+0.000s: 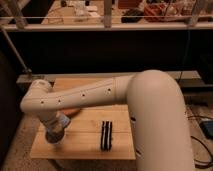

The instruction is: Place the white sponge in the ceramic cup

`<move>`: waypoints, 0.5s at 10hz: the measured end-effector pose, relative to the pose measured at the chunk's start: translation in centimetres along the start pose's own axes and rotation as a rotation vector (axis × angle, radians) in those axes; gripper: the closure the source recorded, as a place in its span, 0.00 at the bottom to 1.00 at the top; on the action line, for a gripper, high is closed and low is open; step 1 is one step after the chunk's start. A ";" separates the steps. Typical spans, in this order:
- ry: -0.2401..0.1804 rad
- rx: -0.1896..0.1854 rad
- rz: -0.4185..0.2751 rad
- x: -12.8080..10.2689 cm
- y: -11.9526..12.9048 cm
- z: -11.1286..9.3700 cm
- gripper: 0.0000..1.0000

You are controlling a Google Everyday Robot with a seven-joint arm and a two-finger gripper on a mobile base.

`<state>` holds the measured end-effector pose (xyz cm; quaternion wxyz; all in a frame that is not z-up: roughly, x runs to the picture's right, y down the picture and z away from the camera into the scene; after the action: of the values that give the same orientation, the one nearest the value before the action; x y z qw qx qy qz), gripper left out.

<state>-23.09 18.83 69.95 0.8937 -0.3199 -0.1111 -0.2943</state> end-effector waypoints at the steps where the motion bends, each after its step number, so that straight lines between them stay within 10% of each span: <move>1: 0.001 -0.001 -0.001 -0.1 0.1 0.0 0.89; 5: 0.006 -0.002 -0.010 -0.8 0.3 -0.1 0.89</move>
<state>-23.53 19.37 69.41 0.8923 -0.3193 -0.1097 -0.2997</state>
